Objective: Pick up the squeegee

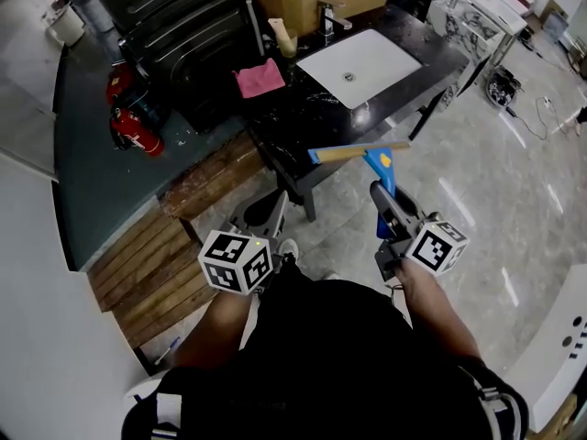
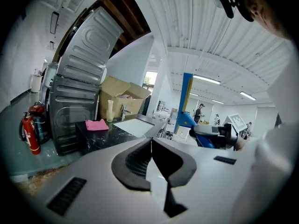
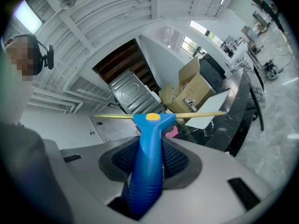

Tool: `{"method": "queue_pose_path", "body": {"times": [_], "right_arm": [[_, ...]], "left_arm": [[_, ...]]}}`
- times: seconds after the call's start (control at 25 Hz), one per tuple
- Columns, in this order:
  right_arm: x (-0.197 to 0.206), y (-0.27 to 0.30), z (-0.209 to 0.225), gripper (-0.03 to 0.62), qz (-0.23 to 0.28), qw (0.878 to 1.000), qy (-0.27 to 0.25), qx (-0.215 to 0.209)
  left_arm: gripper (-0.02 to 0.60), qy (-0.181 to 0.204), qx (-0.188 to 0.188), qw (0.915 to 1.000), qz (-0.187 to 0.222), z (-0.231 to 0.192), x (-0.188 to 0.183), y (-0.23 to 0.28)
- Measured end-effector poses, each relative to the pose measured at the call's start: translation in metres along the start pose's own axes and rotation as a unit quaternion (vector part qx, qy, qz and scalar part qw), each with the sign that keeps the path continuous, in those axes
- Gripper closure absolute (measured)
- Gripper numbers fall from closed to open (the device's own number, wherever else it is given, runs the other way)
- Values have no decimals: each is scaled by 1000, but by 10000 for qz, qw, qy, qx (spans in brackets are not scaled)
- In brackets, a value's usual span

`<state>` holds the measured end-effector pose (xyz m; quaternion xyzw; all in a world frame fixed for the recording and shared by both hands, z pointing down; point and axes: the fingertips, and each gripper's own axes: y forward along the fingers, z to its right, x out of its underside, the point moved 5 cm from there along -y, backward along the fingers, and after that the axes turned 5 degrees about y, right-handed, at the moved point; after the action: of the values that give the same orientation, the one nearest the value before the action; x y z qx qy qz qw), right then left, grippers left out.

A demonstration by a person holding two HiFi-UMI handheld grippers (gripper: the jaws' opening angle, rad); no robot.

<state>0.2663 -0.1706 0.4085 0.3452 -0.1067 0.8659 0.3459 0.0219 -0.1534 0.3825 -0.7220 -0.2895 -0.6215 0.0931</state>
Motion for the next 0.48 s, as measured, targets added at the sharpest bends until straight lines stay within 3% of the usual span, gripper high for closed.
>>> {"method": "queue_pose_path", "body": {"times": [0.48], "right_arm": [[0, -2, 2, 453, -44, 10000, -25, -81]], "left_arm": [[565, 90, 32, 9999, -78, 9, -1, 4]]}}
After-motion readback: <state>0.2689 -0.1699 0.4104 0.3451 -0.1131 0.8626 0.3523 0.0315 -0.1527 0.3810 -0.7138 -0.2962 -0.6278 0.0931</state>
